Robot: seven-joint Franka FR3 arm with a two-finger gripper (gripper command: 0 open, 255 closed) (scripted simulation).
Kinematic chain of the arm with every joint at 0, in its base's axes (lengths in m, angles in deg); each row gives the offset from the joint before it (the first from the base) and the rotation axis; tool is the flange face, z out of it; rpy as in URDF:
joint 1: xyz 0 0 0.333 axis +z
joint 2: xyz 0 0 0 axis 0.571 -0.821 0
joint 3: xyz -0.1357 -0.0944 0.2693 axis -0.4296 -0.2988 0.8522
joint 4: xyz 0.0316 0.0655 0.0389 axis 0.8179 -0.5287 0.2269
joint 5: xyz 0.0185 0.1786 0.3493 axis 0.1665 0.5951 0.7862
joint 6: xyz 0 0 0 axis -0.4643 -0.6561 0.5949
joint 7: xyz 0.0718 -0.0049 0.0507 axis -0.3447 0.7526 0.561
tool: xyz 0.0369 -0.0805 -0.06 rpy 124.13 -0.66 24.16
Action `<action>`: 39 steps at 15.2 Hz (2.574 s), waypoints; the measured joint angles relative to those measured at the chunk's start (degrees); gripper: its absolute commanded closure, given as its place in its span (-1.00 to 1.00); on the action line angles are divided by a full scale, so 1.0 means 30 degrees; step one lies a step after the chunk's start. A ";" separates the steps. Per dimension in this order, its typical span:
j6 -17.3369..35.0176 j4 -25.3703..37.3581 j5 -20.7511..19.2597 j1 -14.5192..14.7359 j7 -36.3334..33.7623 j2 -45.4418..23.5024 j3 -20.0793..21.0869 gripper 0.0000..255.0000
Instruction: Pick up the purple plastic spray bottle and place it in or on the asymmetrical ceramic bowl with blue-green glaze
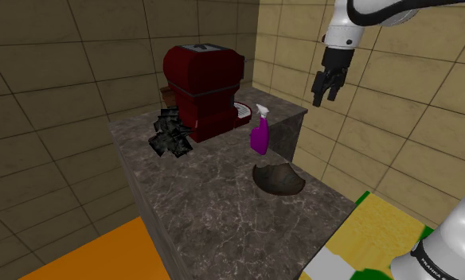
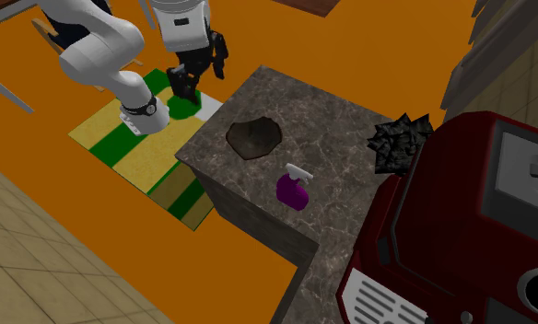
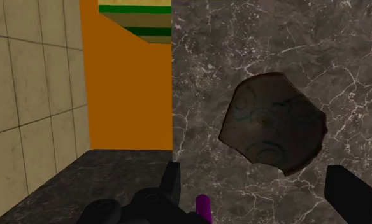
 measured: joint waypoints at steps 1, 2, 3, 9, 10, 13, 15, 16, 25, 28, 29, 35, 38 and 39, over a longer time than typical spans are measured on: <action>0.0337 0.0355 -0.0027 0.0001 -0.0020 -0.0672 0.0016 -1.00; 0.0681 0.0646 -0.0057 0.0002 -0.0038 -0.1295 0.0033 -1.00; 0.0974 0.1108 -0.0081 0.0017 -0.0095 -0.2028 0.0070 -1.00; 0.1781 0.4857 -0.0314 -0.0004 -0.0178 -0.6523 0.0088 -1.00; 0.1753 0.5653 -0.0347 0.0005 -0.0214 -0.7281 0.0099 -1.00; 0.1937 0.7908 -0.0472 0.0069 -0.0386 -0.9694 0.0154 -1.00; 0.1809 0.9585 -0.0552 0.0058 -0.0401 -1.1225 0.0131 -1.00; 0.1775 1.0364 -0.0591 0.0067 -0.0424 -1.1962 0.0128 -1.00; 0.2154 1.3627 -0.0757 0.0109 -0.0527 -1.5570 0.0092 -1.00; 0.2869 1.2970 -0.0757 0.0103 -0.0520 -1.5628 0.0090 -1.00; 0.2919 1.2980 -0.0757 0.0100 -0.0517 -1.5685 0.0089 -1.00; 0.2979 1.2968 -0.0756 0.0095 -0.0510 -1.5722 0.0087 1.00; 0.2979 1.2970 -0.0757 0.0094 -0.0510 -1.5720 0.0087 1.00; 0.2979 1.2971 -0.0756 0.0094 -0.0509 -1.5721 0.0087 1.00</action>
